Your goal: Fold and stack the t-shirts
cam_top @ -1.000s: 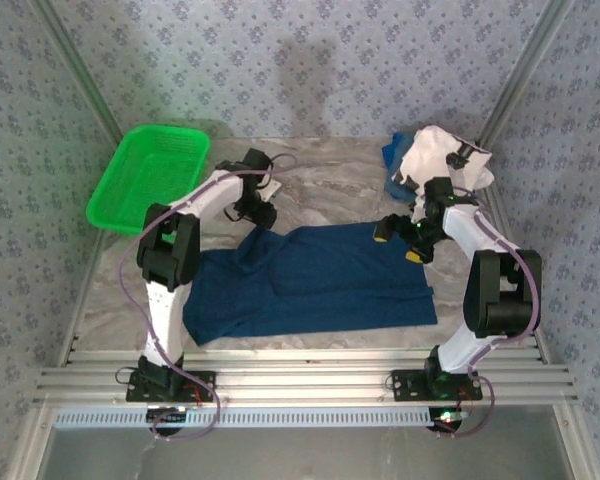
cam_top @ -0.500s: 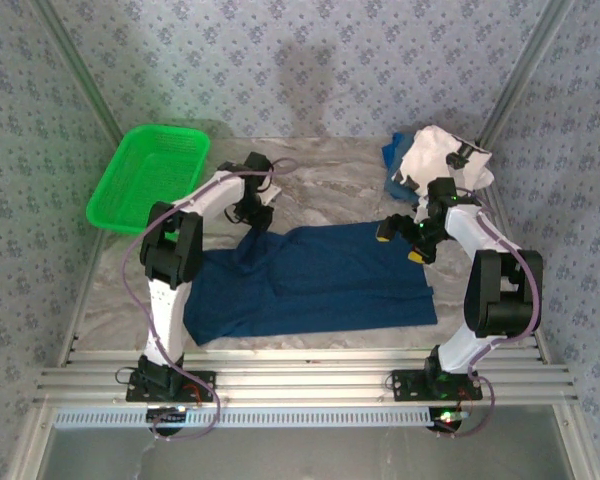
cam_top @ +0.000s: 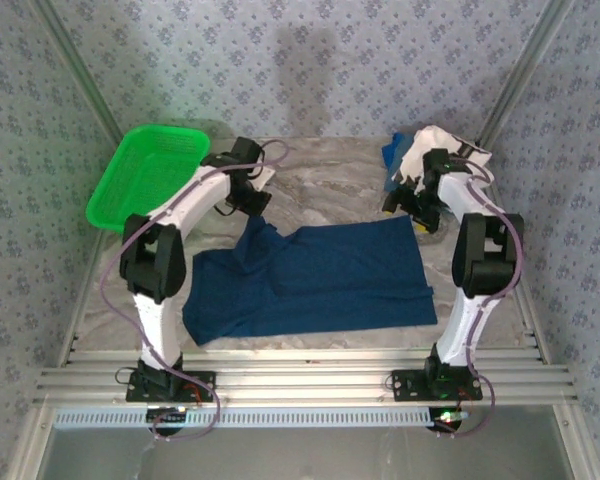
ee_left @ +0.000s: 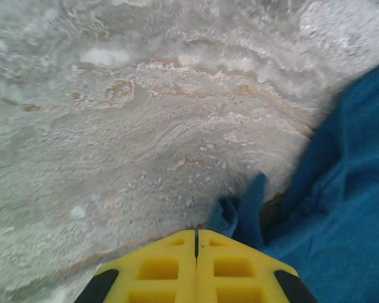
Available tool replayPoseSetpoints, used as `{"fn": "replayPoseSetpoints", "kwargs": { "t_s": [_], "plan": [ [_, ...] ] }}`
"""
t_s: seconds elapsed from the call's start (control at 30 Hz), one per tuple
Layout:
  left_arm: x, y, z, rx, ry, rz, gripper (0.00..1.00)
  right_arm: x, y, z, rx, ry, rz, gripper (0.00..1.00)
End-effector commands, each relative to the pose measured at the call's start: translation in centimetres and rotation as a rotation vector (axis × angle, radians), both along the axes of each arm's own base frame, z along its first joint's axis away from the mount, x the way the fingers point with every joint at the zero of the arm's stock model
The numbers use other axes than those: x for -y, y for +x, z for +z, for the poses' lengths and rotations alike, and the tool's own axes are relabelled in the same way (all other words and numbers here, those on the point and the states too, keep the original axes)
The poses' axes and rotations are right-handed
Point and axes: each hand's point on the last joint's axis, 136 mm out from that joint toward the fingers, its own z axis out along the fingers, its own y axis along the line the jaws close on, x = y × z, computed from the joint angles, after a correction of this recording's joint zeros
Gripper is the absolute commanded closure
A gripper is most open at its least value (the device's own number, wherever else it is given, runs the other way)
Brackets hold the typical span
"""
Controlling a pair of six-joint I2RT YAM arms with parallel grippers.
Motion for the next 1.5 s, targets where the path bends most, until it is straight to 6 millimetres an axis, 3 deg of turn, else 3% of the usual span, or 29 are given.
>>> {"fn": "replayPoseSetpoints", "kwargs": {
  "t_s": [0.0, 0.23, 0.6, 0.9, 1.03, 1.2, 1.47],
  "plan": [
    [-0.8, -0.6, 3.1, 0.055, -0.055, 0.047, 1.0, 0.6, -0.4, -1.3, -0.09, -0.132, 0.043, 0.06],
    [-1.1, -1.4, 6.0, 0.104, -0.153, 0.116, 1.0, 0.9, 0.9, -2.2, -0.126, -0.3, 0.147, 0.11],
    [-1.0, -2.3, 7.7, 0.118, -0.217, 0.144, 1.0, 2.0, 2.4, -4.2, -0.152, -0.398, 0.195, 0.18],
    [-1.7, -2.6, 8.8, 0.144, -0.225, 0.161, 1.0, 1.4, 3.8, -4.9, -0.143, -0.401, 0.206, 0.27],
    [-2.5, -2.5, 9.4, 0.158, -0.229, 0.176, 1.0, 1.4, 3.8, -5.3, -0.147, -0.384, 0.204, 0.37],
    [-3.3, -2.4, 9.6, 0.165, -0.225, 0.193, 1.0, 1.6, 3.1, -5.4, -0.162, -0.385, 0.199, 0.42],
    [-5.0, -1.8, 9.8, 0.182, -0.212, 0.231, 1.0, 2.7, 2.8, -5.4, -0.169, -0.377, 0.169, 0.72]
  ]
}}
